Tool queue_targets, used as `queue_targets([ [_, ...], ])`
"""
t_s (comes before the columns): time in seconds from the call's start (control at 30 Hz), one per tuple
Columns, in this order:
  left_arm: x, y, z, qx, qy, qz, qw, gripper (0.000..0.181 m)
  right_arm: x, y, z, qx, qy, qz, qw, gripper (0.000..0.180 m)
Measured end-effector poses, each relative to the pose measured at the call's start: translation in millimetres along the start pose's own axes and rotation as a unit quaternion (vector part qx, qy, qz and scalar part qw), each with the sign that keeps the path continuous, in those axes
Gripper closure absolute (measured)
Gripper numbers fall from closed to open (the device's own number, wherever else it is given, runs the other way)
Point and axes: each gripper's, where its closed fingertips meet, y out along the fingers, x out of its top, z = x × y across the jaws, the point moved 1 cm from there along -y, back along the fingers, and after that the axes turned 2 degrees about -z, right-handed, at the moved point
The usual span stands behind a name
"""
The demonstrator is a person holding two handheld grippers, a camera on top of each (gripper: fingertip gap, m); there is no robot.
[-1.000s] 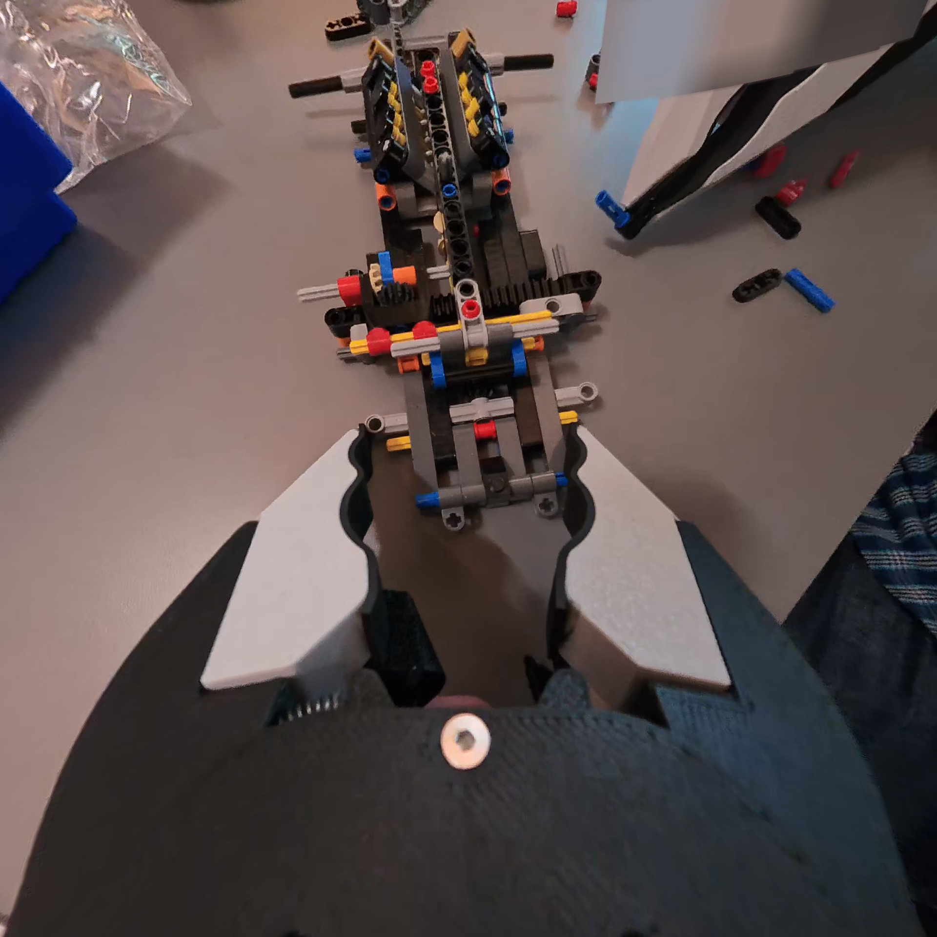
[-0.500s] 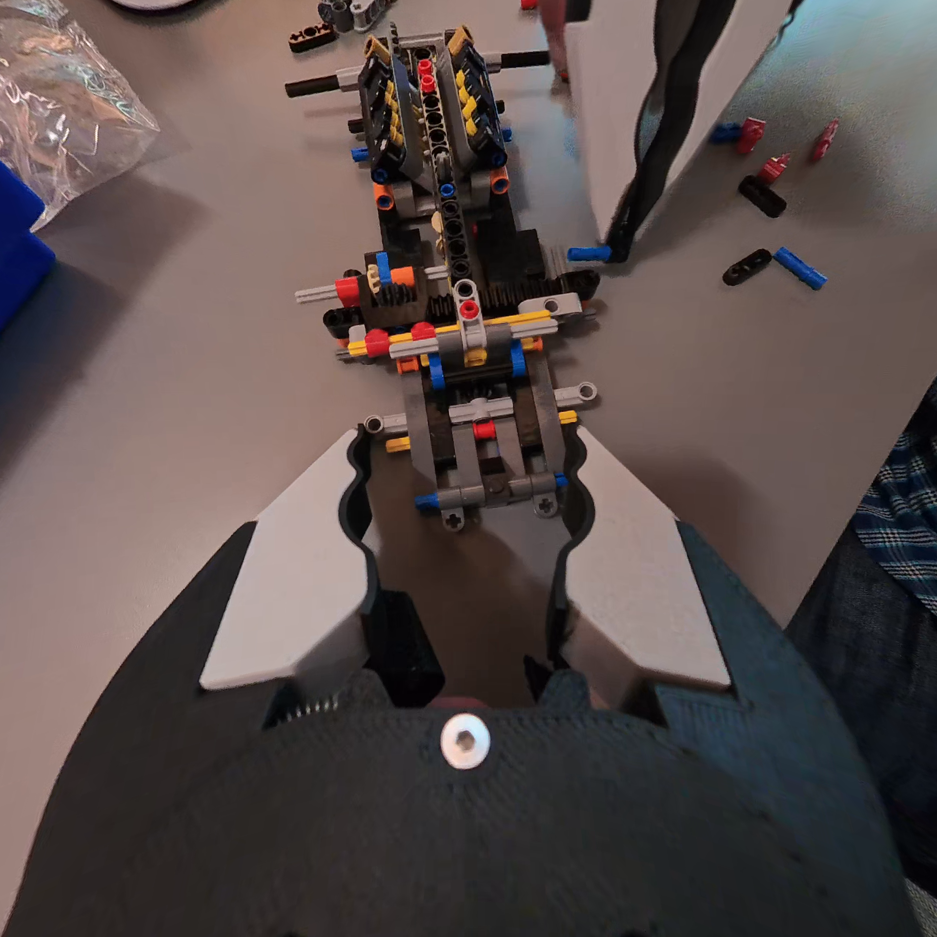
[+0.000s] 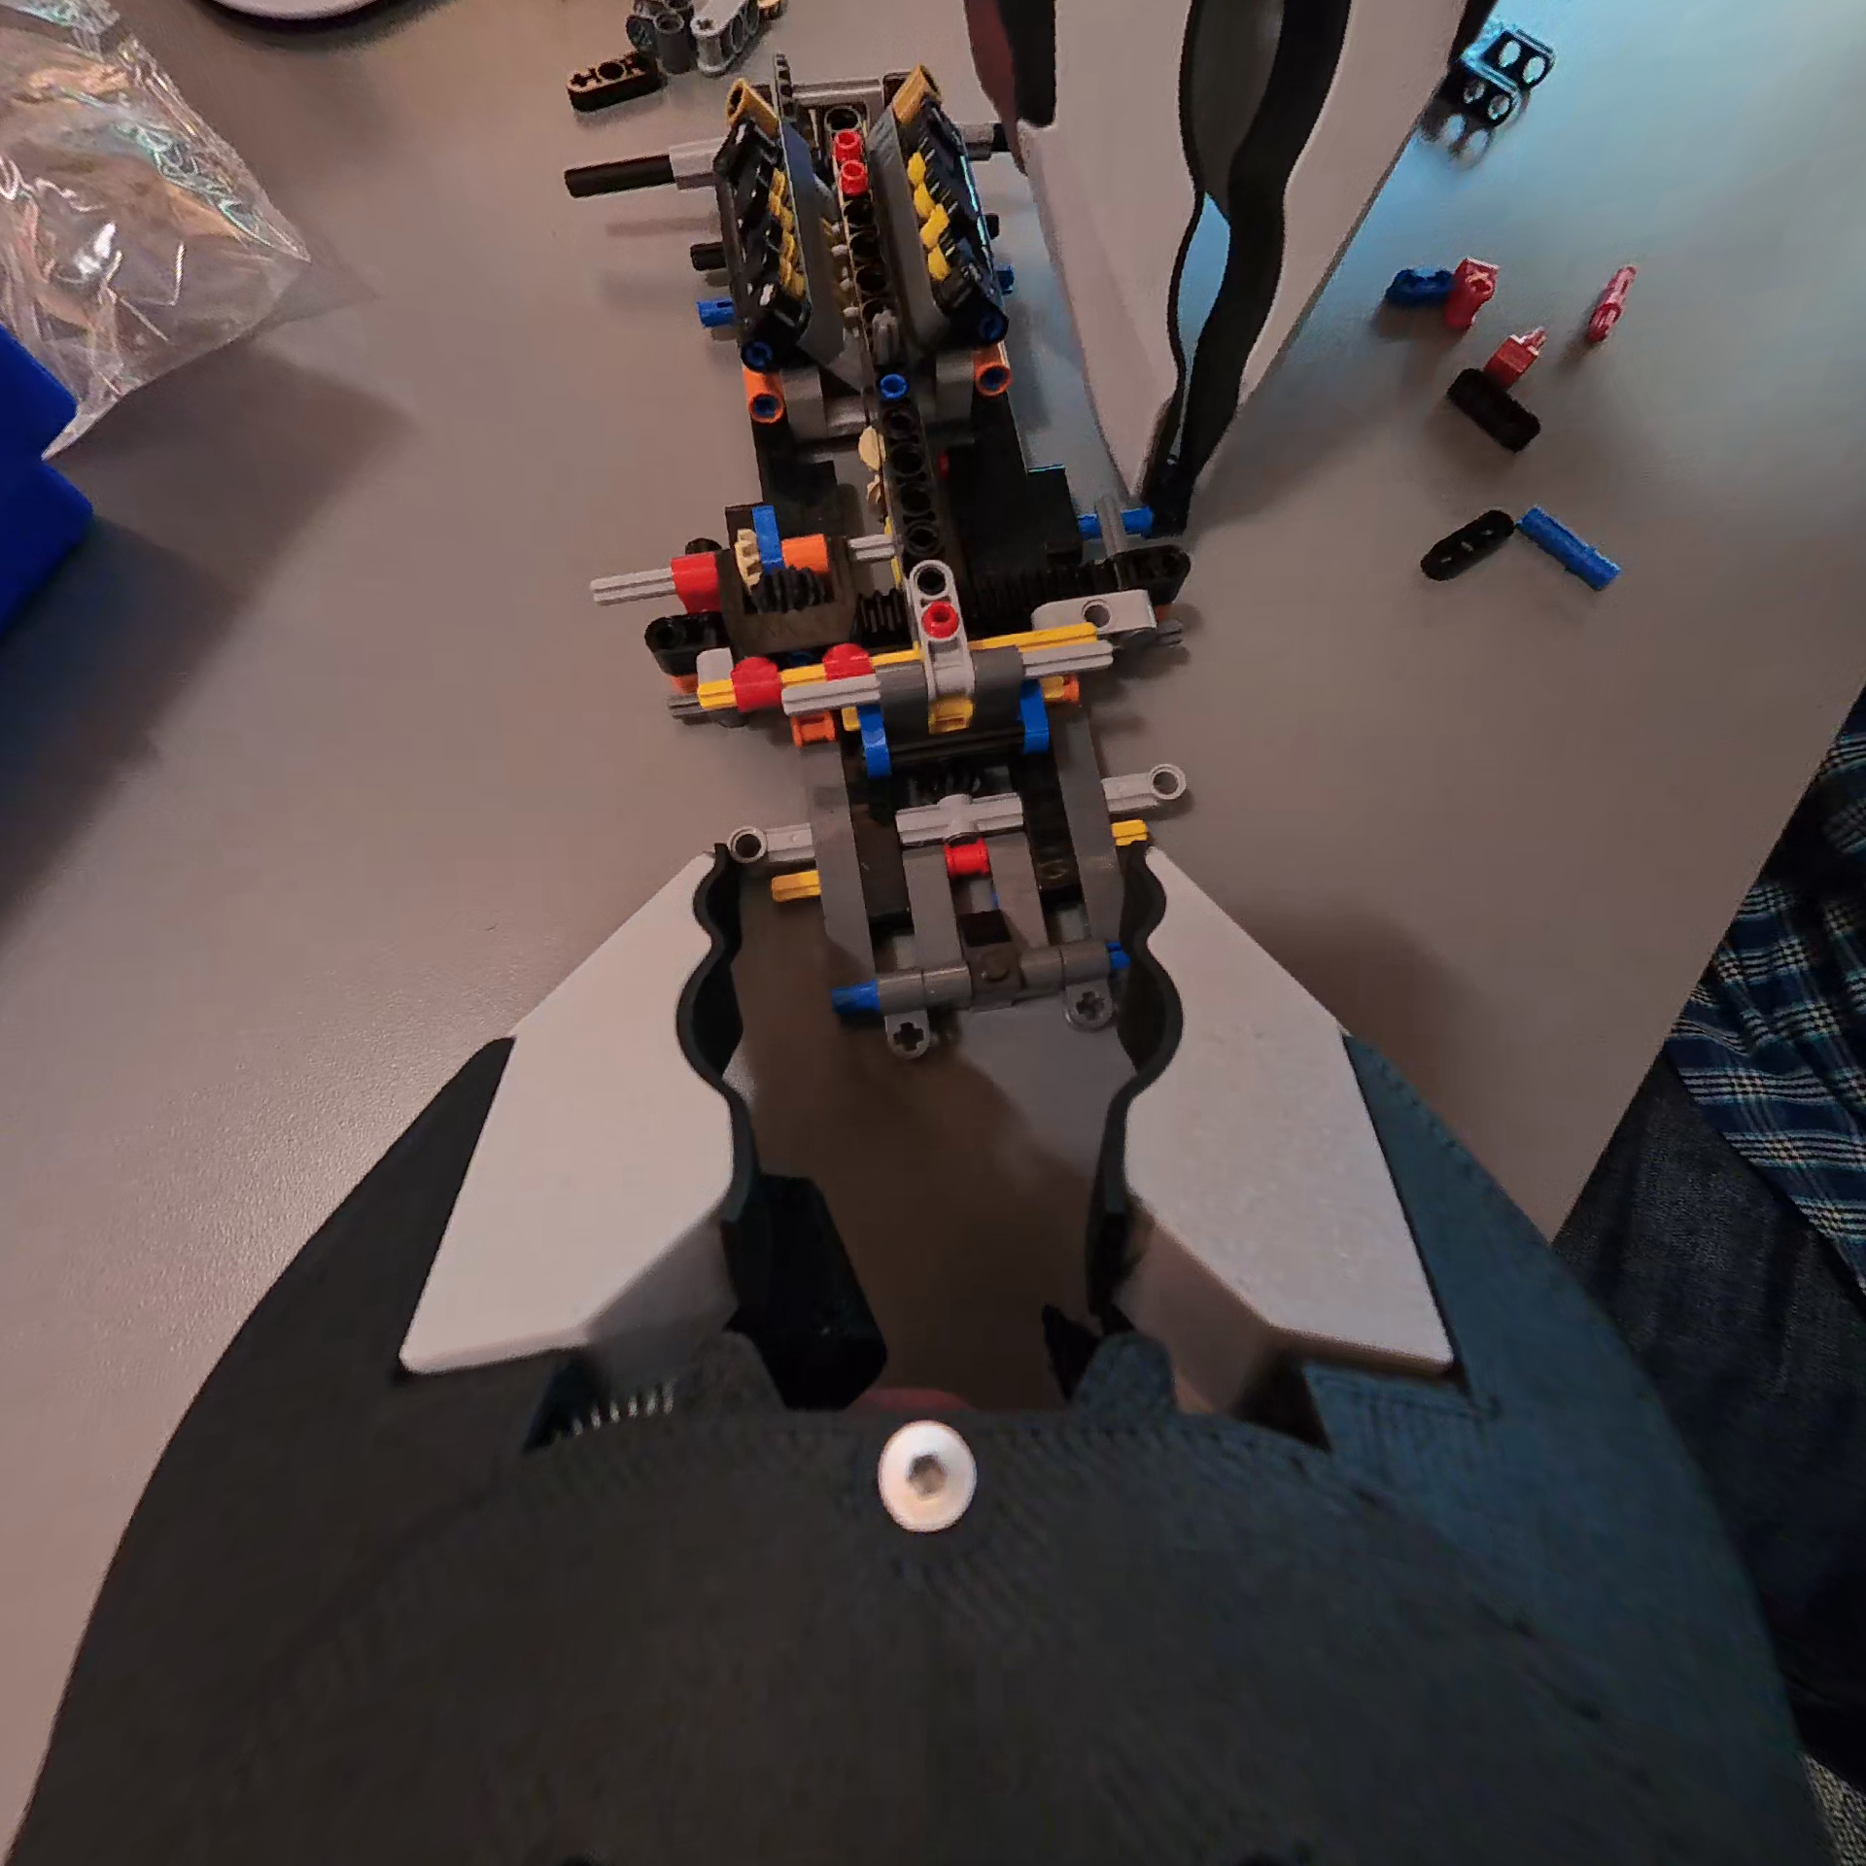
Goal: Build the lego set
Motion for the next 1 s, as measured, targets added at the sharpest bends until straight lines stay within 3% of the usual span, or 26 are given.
queue_targets([
  [0.5, -0.2, 0.2, -0.9, 0.000, 0.005, 0.001, 1.000, 0.107, 2.4, 0.7, 1.2, -0.011, -0.027, 0.029, 0.999, 0.176],
  [0.83, -0.4, 0.4, -2.0, 0.006, 0.013, 0.002, 1.000, 0.106, -1.3, 3.5, 2.3, -0.080, -0.041, 0.091, 0.992, 0.176],
  [1.0, 4.4, 3.0, -4.8, -0.004, 0.002, -0.006, 1.000, 0.087, 1.7, 4.9, 2.7, -0.112, -0.047, 0.111, 0.986, 0.176],
])
